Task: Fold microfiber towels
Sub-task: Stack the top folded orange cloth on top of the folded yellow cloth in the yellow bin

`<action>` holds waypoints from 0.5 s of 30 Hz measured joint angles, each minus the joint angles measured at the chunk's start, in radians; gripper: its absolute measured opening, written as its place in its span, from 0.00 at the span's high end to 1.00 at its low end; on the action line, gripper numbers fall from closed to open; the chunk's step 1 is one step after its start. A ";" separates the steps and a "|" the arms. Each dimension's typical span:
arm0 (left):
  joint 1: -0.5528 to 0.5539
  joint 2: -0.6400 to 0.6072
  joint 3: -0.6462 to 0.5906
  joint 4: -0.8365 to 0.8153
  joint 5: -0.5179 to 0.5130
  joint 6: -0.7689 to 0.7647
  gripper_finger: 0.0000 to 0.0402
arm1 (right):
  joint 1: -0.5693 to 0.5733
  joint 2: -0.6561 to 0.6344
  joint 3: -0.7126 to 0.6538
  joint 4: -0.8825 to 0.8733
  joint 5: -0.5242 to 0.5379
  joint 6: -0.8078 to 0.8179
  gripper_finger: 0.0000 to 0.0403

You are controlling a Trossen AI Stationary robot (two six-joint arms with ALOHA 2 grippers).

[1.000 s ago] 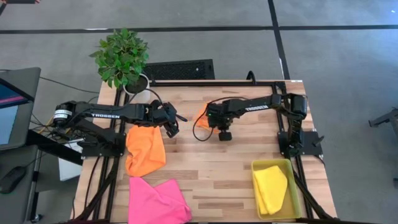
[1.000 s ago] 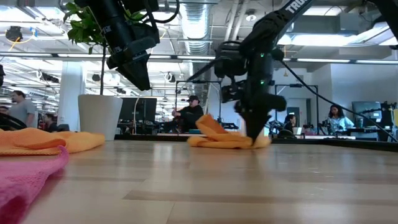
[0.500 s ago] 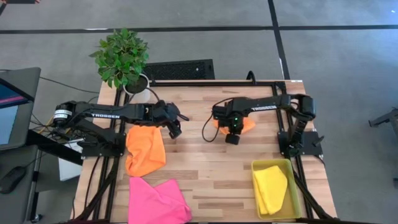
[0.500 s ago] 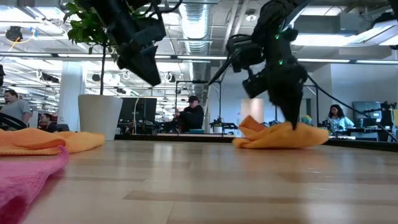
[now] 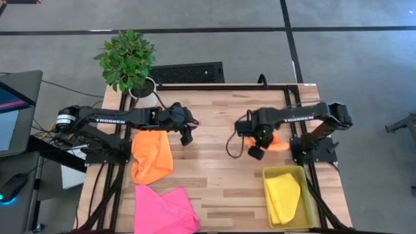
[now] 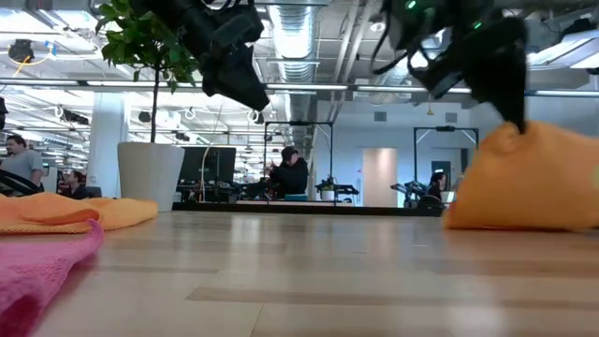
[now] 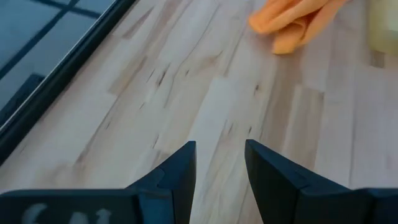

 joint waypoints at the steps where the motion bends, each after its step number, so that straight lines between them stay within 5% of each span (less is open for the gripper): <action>1: 0.000 0.000 0.000 0.005 0.007 0.008 0.67 | 0.026 -0.005 0.000 -0.020 -0.002 0.039 1.00; 15: 0.000 0.000 0.000 0.018 0.021 0.088 0.67 | 0.386 -0.012 0.000 -0.080 -0.262 0.431 0.99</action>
